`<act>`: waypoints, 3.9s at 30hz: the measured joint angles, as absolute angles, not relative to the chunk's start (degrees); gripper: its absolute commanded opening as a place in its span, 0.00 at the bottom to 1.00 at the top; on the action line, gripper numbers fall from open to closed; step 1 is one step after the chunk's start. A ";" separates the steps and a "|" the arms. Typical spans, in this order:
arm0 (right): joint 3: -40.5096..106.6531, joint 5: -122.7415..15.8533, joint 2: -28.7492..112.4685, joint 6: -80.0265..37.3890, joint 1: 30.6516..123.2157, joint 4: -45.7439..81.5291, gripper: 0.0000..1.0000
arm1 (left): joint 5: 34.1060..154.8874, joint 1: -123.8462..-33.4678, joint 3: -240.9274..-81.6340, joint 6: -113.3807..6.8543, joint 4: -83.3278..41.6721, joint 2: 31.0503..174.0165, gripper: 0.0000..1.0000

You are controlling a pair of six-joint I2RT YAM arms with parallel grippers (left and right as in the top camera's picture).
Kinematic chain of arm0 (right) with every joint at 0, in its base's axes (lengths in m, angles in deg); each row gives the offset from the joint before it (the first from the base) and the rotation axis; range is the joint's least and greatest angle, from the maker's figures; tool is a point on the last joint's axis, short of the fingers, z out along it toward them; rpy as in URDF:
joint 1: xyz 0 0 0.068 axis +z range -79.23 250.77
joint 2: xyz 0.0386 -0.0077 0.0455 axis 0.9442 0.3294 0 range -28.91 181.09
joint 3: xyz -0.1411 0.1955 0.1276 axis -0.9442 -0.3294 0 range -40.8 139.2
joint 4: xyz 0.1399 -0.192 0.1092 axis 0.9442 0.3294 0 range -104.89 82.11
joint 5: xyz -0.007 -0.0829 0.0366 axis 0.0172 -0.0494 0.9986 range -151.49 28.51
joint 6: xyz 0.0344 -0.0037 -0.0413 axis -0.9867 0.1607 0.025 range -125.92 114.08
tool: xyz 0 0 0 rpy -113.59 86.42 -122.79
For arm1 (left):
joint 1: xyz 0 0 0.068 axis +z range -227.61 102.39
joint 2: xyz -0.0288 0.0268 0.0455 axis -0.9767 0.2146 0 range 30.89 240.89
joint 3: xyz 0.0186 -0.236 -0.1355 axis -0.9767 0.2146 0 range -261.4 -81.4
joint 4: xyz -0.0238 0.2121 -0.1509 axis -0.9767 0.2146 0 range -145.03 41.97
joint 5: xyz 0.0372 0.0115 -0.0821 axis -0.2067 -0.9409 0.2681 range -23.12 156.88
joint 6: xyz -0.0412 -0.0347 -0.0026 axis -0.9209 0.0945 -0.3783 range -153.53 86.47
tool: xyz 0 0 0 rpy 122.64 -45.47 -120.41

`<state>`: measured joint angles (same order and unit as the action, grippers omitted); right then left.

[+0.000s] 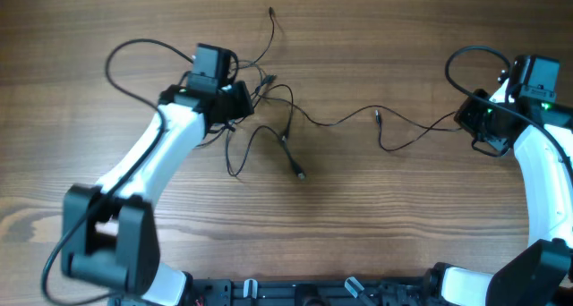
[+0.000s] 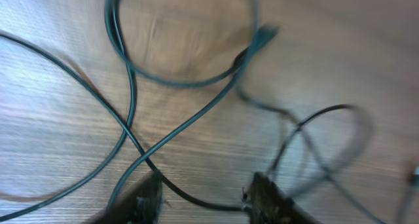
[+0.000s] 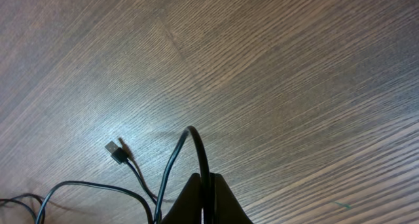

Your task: Untangle cables

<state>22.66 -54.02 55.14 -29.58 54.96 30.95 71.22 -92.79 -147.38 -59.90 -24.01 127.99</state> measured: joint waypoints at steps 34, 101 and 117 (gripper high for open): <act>22.66 -41.85 55.40 -24.95 55.35 23.41 0.97 | 69.32 -93.20 -158.20 -53.38 -17.87 134.83 0.17; 22.33 -36.04 84.21 -60.66 97.45 -23.91 0.63 | 75.07 -83.65 -147.93 -46.96 -20.77 135.72 0.07; 22.33 -42.31 91.68 -81.91 98.65 -32.15 0.04 | 75.04 -83.65 -147.88 -47.18 -21.23 135.72 0.07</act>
<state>22.33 -42.31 91.68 -81.91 98.65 -32.15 75.04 -83.65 -147.88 -47.18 -21.23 135.72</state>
